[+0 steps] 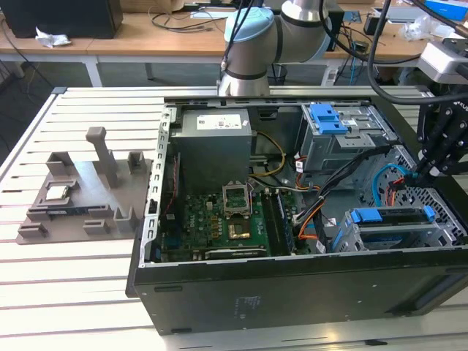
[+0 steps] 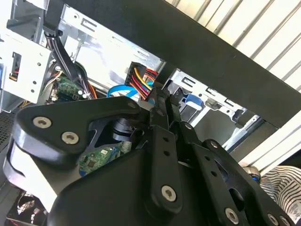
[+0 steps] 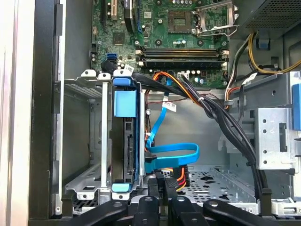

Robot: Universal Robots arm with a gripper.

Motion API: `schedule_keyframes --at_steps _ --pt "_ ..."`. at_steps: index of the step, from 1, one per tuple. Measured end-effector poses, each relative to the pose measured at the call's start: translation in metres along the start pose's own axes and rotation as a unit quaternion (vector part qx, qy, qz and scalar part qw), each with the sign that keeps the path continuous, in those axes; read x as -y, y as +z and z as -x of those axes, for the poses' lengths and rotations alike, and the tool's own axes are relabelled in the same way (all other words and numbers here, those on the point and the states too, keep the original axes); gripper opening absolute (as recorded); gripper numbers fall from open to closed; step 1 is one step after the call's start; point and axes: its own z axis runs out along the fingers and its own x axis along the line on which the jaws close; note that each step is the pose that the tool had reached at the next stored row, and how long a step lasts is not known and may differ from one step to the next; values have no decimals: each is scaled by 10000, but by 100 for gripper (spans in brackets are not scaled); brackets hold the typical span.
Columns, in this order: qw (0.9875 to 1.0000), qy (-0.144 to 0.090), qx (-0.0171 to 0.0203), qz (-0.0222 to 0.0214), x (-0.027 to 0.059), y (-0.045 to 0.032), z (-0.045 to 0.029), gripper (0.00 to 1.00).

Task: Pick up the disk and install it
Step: 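Insert the first disk wire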

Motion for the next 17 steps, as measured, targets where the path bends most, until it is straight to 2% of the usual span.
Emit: schedule_keyframes --at_steps 1,2,5,7,9,11,17 --pt "10000 -1 -3 0 -1 0 -31 17" --pt "10000 0 -2 0 -18 5 -98 17" --pt "10000 -2 -1 0 -125 35 -209 17" --pt "10000 -2 -2 0 -152 59 -234 17" --pt "10000 -4 -1 0 -160 121 -266 17" --pt "10000 -3 -2 0 -159 155 -271 17" --pt "10000 -3 -2 0 -163 198 -271 17"
